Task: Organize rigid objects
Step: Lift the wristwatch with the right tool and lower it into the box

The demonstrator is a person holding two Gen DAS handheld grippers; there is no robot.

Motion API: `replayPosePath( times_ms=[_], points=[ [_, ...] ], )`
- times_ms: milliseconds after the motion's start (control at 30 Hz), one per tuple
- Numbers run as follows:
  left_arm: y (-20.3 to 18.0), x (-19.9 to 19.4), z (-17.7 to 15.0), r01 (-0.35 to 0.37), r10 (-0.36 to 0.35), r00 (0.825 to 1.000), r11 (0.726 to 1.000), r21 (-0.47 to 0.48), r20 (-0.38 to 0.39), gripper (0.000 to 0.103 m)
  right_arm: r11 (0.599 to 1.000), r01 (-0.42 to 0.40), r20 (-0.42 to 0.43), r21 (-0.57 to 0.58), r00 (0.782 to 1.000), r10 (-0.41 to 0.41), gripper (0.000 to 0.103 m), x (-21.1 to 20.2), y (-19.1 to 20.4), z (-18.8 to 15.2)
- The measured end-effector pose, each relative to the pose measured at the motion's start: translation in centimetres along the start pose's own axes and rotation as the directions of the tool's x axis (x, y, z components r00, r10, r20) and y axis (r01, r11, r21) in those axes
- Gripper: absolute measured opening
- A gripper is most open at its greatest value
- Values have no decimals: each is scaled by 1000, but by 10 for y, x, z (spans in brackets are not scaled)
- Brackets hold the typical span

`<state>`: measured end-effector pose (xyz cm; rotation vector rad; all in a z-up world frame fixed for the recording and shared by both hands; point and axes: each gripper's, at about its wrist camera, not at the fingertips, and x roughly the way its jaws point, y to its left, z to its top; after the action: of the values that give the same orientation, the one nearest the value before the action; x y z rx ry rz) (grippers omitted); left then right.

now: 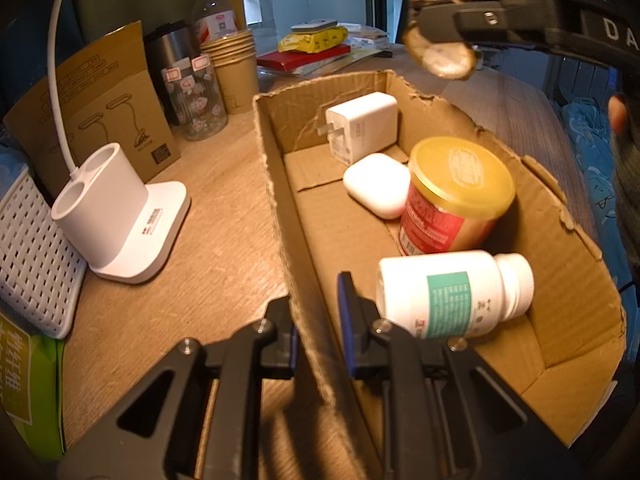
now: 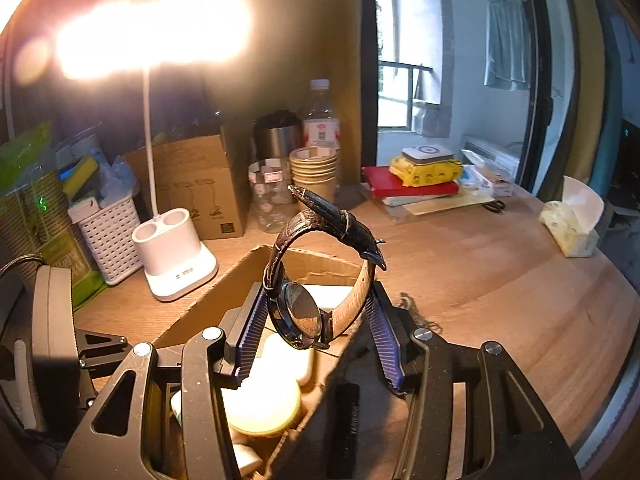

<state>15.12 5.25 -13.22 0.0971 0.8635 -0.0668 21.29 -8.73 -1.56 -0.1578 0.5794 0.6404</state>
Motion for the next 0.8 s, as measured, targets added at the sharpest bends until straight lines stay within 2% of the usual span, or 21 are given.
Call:
replayPosePath(
  times_ms=[567,800],
  points=[
    [0,0,0,0,0,1000,1000,1,0,17,1000,-18,-105,-10,994,17,53,45,8,-18],
    [1,0,0,-1,1,1000,1000,2,1,17,999,-4,-125,-45,992,-2,53,48,12,-19]
  ],
)
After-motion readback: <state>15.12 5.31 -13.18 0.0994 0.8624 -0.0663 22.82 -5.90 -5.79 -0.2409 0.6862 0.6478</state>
